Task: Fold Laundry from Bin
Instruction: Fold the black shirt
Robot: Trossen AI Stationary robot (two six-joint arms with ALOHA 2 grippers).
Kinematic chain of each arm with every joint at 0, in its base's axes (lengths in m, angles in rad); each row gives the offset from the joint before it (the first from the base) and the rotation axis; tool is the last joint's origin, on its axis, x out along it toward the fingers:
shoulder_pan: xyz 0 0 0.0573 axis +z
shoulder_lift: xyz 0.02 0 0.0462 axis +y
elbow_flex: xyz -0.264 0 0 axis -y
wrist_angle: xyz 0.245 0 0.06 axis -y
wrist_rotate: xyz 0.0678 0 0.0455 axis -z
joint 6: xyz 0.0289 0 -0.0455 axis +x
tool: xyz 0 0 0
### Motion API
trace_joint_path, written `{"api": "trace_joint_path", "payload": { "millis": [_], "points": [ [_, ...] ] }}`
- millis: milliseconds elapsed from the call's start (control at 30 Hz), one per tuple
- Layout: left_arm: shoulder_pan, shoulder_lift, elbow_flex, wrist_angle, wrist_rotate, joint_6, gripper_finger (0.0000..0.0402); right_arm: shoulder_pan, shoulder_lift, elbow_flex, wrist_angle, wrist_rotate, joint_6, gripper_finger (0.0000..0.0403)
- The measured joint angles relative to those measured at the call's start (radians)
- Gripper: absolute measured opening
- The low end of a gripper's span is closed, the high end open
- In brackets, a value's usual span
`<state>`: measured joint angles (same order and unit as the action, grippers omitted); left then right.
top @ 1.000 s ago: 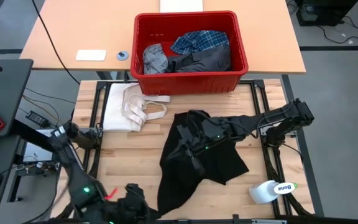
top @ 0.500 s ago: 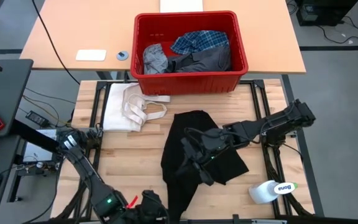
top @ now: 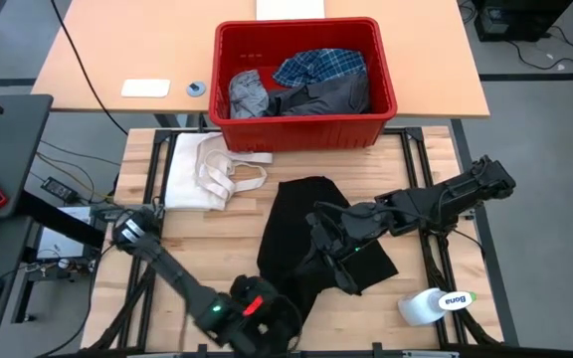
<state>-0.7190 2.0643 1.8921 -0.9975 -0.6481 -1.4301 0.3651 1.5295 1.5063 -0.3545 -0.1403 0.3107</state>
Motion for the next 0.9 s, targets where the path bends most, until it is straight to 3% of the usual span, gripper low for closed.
{"api": "trace_joint_path", "payload": {
  "millis": [233,400,633,800,900],
  "points": [
    [0.006,0.019,-0.001,-0.163,0.061,0.010,0.0270,0.009,0.000,0.000,-0.044,0.017,0.004,0.0002],
    [-0.050,0.026,-0.001,-0.225,-0.055,-0.012,0.0272,0.013,0.000,0.000,-0.061,0.027,0.009,0.0002],
    [-0.096,0.123,-0.001,-0.110,-0.259,0.051,0.0272,0.013,0.000,0.000,-0.045,0.045,0.010,0.0002],
    [-0.046,0.167,-0.001,0.042,-0.273,0.137,0.0272,0.013,0.000,0.000,-0.036,0.046,0.010,0.0002],
    [-0.014,0.176,-0.001,0.043,-0.273,0.138,0.0272,0.013,0.000,0.000,-0.036,0.045,0.012,0.0002]
  ]
}}
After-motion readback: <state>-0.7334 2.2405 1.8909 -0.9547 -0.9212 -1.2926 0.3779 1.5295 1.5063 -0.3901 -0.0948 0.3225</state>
